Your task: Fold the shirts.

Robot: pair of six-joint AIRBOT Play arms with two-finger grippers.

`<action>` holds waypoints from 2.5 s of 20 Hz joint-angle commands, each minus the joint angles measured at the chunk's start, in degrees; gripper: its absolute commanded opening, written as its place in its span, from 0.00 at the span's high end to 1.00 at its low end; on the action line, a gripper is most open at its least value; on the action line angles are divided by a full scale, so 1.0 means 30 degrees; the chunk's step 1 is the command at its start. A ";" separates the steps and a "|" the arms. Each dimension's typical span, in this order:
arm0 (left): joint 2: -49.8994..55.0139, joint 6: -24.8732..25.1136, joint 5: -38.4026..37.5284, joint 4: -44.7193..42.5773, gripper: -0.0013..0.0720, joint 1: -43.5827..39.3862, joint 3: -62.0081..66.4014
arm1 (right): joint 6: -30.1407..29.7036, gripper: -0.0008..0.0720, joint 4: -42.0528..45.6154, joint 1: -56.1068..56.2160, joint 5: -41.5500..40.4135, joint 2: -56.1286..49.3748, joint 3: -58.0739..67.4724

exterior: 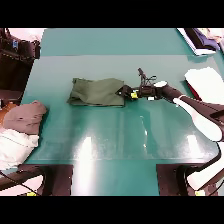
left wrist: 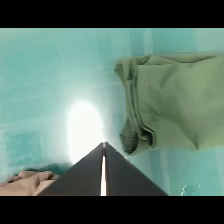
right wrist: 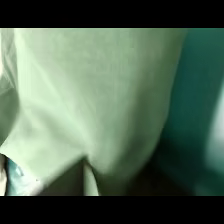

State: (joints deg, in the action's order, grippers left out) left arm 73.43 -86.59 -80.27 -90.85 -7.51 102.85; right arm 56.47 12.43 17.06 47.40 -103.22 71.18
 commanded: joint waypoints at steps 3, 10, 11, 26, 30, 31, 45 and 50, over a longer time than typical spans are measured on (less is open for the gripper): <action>-0.0007 0.0007 -0.0328 -0.0015 0.95 0.0015 0.0015 | -0.0466 0.96 0.1967 0.0364 0.0969 -0.0415 0.3147; -0.0007 0.0000 -0.0408 0.0051 0.95 0.0015 0.0015 | 0.2069 0.97 0.7766 -0.4524 0.2098 0.2790 0.5399; -0.0007 -0.0007 -0.0408 0.0131 0.95 0.0015 0.0022 | 0.2280 0.97 0.8561 -0.5472 0.2302 0.3198 0.5719; -0.0007 -0.0168 -0.0714 0.4983 0.95 0.0015 0.0015 | 0.2127 0.97 0.9384 -1.6757 0.1064 0.4051 0.8750; -0.0007 -0.0160 -0.1129 0.5064 0.95 0.0015 0.0015 | 0.1472 0.97 0.9384 -1.7376 0.1741 0.4058 1.0331; -0.0007 -0.0160 -0.1122 0.5064 0.95 0.0015 0.0015 | 0.1464 0.97 0.9398 -1.7376 0.2098 0.4058 1.0914; -0.0007 -0.0007 -0.1107 0.5049 0.95 0.0015 0.0015 | 0.8357 0.97 2.1158 -1.7573 1.0061 0.6149 1.2692; -0.0007 0.0022 -0.1122 0.5042 0.95 0.0015 0.0015 | 1.0178 0.96 2.5471 -1.7609 1.3129 0.7257 0.9027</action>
State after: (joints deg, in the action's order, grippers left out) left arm 73.43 -86.72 -83.61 -75.68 -7.51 102.85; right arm 82.76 79.44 -35.66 80.71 -83.22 103.35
